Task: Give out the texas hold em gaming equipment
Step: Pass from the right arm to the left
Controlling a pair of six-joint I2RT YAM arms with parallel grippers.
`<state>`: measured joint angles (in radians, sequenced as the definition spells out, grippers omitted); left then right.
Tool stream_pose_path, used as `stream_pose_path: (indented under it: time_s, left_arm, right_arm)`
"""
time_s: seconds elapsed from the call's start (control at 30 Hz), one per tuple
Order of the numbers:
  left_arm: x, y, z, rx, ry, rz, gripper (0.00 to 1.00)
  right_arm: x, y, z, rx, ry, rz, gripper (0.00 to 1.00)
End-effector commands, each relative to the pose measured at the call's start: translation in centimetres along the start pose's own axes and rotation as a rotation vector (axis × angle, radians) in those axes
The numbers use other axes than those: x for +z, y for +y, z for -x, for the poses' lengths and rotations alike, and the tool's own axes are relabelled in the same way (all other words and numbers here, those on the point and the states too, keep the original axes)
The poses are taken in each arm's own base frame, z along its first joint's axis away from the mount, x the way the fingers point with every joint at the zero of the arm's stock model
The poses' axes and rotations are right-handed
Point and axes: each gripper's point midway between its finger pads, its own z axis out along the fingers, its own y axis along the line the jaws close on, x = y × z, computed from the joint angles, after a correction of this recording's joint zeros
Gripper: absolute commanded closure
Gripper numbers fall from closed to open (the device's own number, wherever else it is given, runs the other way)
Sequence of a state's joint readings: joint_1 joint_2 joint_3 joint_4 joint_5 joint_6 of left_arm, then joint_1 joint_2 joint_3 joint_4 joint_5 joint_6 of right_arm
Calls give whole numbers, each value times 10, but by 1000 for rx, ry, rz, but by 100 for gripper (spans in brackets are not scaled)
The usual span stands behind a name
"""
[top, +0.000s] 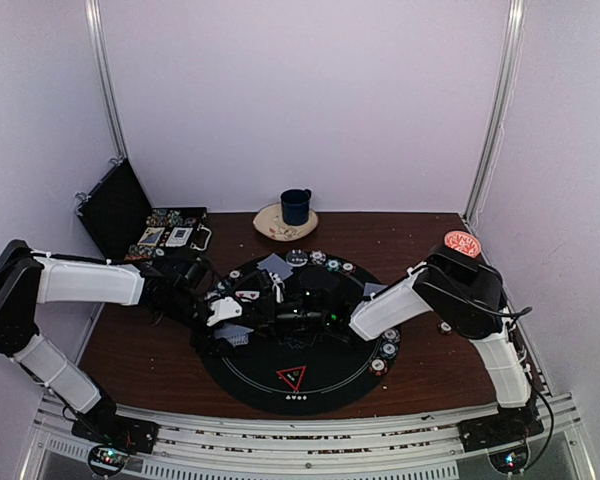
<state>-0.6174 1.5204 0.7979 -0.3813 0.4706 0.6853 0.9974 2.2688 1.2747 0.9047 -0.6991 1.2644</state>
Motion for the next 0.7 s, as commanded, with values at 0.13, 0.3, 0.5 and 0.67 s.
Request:
stream_pose_path:
  time_s: [0.13, 0.3, 0.5, 0.67]
  left_arm:
    - [-2, 15, 13, 25, -44, 66, 31]
    - [-2, 14, 12, 27, -41, 65, 37]
    - [-4, 12, 13, 35, -44, 65, 38]
    - [-8, 12, 15, 45, -53, 76, 17]
  right_arm:
    - [8, 36, -6, -51, 25, 98, 75]
    - [5, 19, -6, -55, 12, 26, 81]
    - [0, 13, -3, -75, 0, -27, 90]
    - [-2, 8, -4, -64, 1, -37, 98]
